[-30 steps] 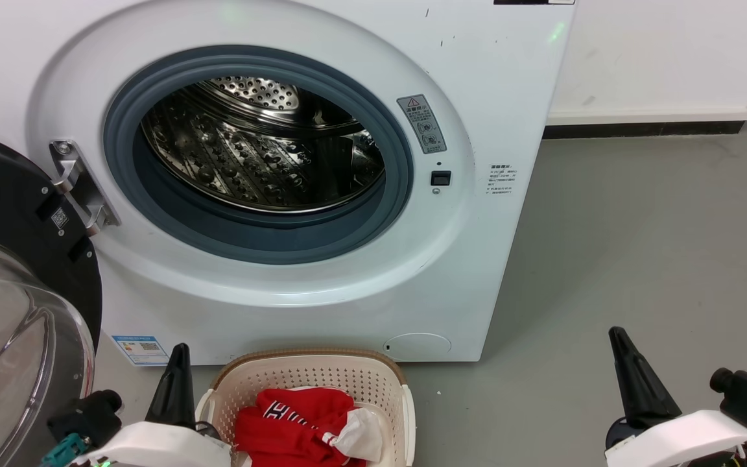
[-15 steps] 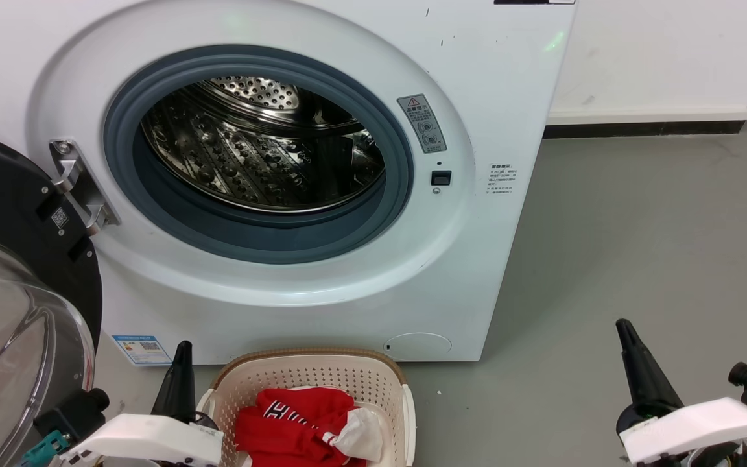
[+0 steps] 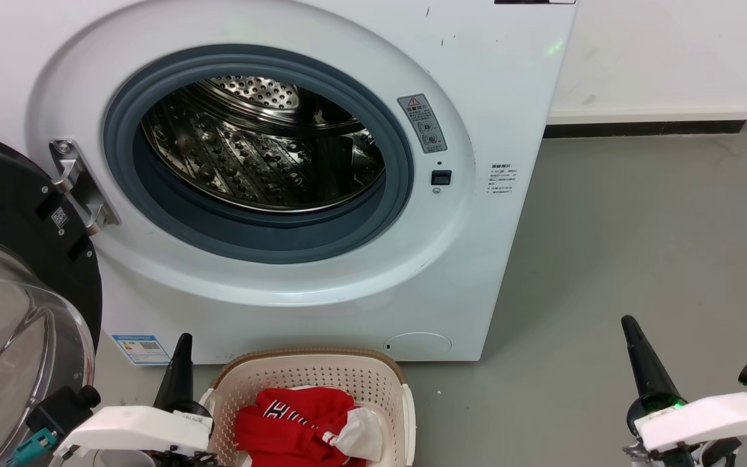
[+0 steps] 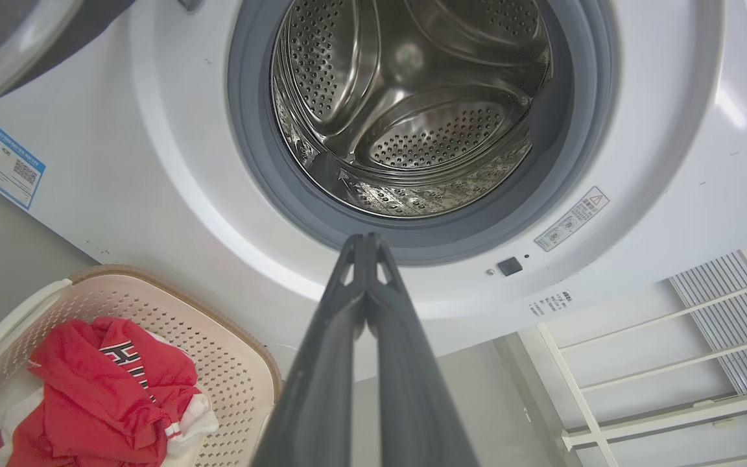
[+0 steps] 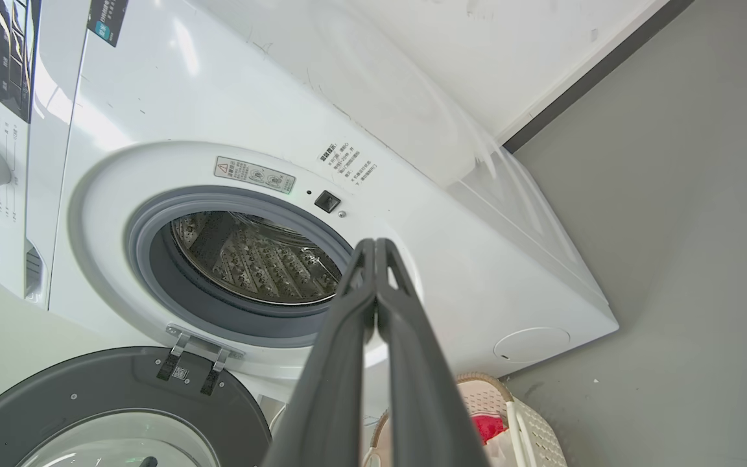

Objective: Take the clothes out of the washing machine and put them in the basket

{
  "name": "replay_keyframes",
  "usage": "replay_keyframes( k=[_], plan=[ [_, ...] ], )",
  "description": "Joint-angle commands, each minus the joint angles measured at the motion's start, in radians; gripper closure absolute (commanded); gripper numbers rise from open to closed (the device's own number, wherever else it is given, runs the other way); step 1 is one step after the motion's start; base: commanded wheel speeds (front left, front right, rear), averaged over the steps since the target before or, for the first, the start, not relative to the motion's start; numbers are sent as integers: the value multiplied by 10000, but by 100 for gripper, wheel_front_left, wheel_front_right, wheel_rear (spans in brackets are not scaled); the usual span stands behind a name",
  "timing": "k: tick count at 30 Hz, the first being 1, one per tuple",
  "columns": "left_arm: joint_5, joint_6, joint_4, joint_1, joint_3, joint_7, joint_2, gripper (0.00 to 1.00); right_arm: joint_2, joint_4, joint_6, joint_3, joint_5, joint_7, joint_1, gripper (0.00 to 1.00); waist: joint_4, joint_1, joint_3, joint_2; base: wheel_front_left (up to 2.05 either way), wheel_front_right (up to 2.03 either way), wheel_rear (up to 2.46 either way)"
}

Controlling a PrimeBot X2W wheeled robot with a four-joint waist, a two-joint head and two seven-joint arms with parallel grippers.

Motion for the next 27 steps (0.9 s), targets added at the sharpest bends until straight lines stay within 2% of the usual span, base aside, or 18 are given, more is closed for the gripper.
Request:
replay_keyframes(
  k=[1, 27],
  plan=[
    [-243, -61, -36, -221, 36, 51, 31, 100, -59, -46, -1, -44, 286, 35, -315, 100, 0, -1, 1, 0, 0, 0, 0],
    [-3091, -326, 442, -619, 269, 594, -34, 100, -58, 616, -1, -319, 3166, 330, -748, 100, 7, -1, 12, 0, 0, 0, 0]
  ],
)
